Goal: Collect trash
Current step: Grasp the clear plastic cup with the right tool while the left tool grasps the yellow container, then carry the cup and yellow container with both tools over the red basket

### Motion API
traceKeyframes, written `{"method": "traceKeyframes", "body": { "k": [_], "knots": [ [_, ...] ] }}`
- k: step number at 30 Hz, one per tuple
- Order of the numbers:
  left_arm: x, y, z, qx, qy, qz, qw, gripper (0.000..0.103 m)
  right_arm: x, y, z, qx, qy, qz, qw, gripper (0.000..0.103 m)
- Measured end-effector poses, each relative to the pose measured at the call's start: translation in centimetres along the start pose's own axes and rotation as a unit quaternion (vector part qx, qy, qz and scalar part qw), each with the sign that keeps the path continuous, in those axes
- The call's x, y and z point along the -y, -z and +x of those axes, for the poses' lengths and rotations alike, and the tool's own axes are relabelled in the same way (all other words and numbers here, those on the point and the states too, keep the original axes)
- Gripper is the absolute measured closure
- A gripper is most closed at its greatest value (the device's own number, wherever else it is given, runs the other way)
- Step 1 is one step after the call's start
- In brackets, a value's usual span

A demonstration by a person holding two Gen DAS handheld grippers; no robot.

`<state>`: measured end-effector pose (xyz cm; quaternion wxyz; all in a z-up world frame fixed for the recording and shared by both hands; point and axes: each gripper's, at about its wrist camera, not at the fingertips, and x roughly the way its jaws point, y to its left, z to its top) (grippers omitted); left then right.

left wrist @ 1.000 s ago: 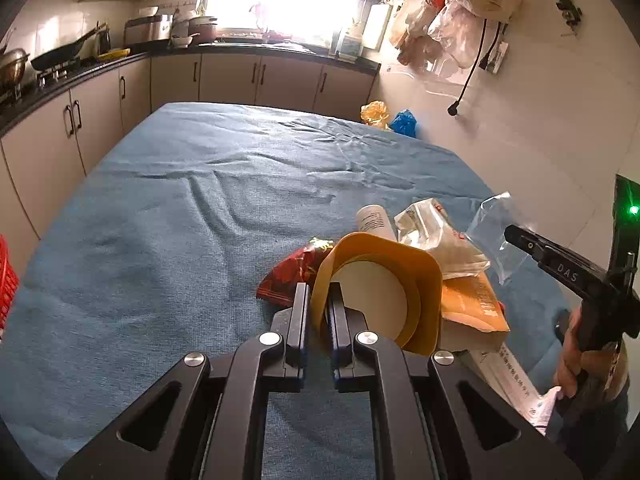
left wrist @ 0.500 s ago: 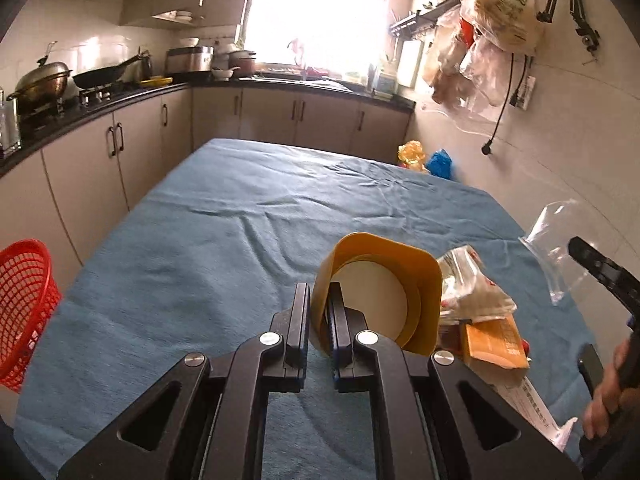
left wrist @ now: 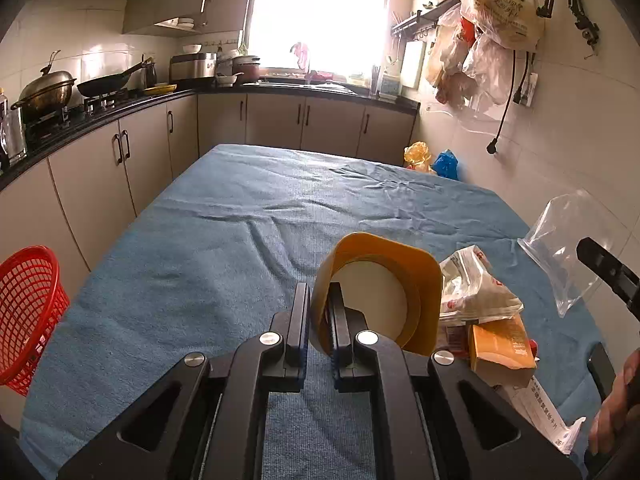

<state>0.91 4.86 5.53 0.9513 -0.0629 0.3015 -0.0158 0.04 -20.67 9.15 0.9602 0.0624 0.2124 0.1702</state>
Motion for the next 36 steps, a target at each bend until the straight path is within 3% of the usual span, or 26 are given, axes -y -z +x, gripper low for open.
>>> {"method": "traceKeyframes", "body": {
  "k": [24,36],
  "knots": [
    [0.0,0.2,-1.5,0.001,-0.025,0.011,0.9996,0.095,-0.7,0.0,-0.6,-0.011,-0.015,0.009,1.0,0.071],
    [-2.1,1.4,-6.1,0.012,-0.044,0.0,0.999,0.095,-6.0,0.6,-3.9,-0.015,-0.05,-0.006,0.999,0.071]
  ]
}}
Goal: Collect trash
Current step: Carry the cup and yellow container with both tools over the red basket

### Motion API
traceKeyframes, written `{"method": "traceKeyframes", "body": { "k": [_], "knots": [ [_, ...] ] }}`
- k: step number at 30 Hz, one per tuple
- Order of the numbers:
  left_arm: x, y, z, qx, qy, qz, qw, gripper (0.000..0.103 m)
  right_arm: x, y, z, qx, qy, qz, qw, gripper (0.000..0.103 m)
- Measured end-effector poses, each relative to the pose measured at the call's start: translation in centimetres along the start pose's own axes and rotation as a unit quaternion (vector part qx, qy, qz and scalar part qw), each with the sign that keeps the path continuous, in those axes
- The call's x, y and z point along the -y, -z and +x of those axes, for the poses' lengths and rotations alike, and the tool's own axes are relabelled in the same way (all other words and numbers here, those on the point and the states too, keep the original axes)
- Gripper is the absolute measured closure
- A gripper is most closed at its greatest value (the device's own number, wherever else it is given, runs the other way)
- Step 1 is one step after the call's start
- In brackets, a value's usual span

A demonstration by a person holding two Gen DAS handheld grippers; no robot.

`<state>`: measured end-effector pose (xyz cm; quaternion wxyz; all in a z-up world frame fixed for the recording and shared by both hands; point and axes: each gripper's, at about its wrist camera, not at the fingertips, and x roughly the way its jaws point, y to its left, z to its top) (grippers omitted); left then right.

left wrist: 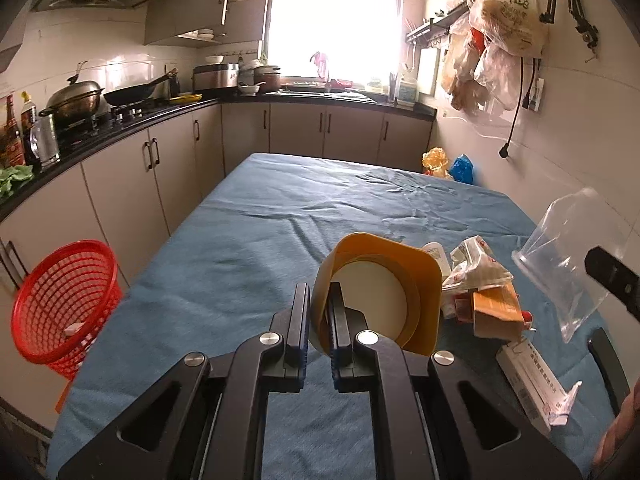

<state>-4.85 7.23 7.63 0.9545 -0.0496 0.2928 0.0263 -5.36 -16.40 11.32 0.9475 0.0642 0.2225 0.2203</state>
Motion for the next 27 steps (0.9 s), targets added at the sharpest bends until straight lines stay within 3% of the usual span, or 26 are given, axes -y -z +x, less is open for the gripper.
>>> {"method": "traceKeyframes", "body": {
  "k": [27],
  "knots": [
    [-7.5,2.0,-3.0,0.004,-0.031,-0.066,0.9974,0.095,-8.6,2.4,4.1,-0.075,-0.052,-0.051,0.995,0.071]
  ]
}}
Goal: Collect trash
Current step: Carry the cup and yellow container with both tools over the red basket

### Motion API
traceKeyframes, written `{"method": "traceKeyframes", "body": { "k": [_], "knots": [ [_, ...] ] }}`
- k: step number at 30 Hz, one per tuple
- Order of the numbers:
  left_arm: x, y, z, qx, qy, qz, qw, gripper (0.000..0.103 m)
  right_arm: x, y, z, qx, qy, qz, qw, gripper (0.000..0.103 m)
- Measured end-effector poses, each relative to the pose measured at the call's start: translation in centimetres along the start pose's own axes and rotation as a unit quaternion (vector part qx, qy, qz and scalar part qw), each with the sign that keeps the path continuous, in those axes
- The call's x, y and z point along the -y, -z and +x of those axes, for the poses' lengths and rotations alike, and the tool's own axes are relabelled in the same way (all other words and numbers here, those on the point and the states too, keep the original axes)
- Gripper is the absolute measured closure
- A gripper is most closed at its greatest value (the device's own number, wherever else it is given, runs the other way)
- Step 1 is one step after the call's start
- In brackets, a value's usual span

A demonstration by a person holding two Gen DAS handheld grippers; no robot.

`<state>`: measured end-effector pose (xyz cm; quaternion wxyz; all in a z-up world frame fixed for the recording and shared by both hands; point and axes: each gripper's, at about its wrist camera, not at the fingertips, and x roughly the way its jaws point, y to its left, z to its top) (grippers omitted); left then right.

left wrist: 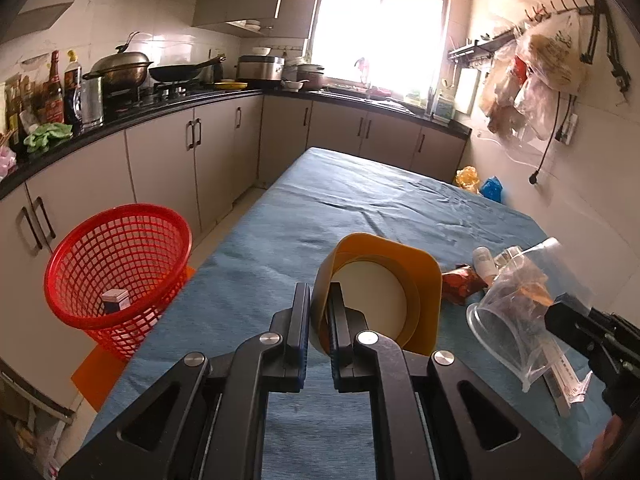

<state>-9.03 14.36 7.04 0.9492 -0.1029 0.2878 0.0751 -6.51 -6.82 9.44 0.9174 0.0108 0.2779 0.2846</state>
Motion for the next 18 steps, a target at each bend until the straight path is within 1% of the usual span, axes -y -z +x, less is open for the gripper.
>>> {"method": "traceKeyframes", "body": {
  "k": [18],
  "knots": [
    [-5.3,-0.2,-0.3,0.002,-0.018,-0.047,0.9987,0.095,-4.7,-1.4,3.7,-0.025,-0.026,-0.03,0.999,0.071]
  ]
}}
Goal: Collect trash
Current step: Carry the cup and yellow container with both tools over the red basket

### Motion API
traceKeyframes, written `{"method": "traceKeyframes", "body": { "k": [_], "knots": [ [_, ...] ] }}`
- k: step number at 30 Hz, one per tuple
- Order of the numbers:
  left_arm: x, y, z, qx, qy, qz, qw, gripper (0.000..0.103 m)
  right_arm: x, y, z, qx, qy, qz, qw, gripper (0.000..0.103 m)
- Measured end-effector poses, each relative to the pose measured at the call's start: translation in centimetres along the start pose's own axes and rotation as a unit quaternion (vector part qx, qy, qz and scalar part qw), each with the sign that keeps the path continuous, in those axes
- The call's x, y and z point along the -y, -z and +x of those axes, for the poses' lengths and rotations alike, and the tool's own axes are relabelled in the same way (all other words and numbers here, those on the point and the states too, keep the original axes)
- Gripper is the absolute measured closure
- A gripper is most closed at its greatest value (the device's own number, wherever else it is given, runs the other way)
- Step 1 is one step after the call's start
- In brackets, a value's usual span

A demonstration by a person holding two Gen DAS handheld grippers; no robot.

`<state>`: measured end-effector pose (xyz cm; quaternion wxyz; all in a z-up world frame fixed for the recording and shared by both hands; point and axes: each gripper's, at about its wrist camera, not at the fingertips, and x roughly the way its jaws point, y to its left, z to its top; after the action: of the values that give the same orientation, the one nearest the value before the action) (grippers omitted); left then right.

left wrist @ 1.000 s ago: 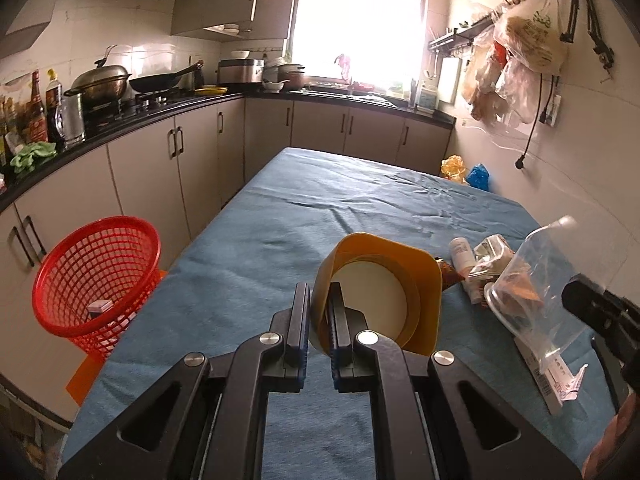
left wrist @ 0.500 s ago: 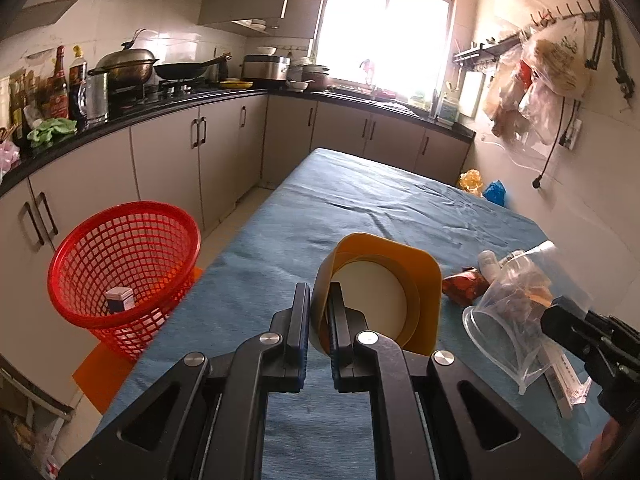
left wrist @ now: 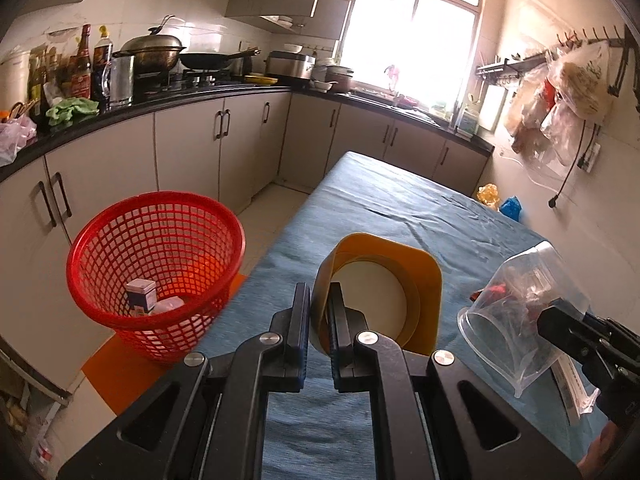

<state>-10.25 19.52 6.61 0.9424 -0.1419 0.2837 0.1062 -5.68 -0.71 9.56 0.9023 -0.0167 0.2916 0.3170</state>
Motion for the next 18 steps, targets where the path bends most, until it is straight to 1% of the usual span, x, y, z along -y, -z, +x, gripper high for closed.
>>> {"method": "traceKeyframes", "body": {
  "k": [5,10,18],
  "knots": [
    [-1.4,-0.6,-0.3,0.005,-0.004,-0.008,0.9999,0.095,-1.2,-0.7,1.0,-0.004,-0.007,-0.009,1.0,0.071],
    [-4.3,-1.9,-1.1,0.02,-0.018,-0.029,0.9992,0.095,-2.7,-1.8,2.5,-0.015,-0.019,-0.016,1.0,0.071],
    [-10.5,-3.9,-2.1,0.04,-0.071,-0.06,0.9948,0.095,-6.2,-4.8,5.5,-0.025,-0.049,-0.026,0.998,0.071]
  ]
}}
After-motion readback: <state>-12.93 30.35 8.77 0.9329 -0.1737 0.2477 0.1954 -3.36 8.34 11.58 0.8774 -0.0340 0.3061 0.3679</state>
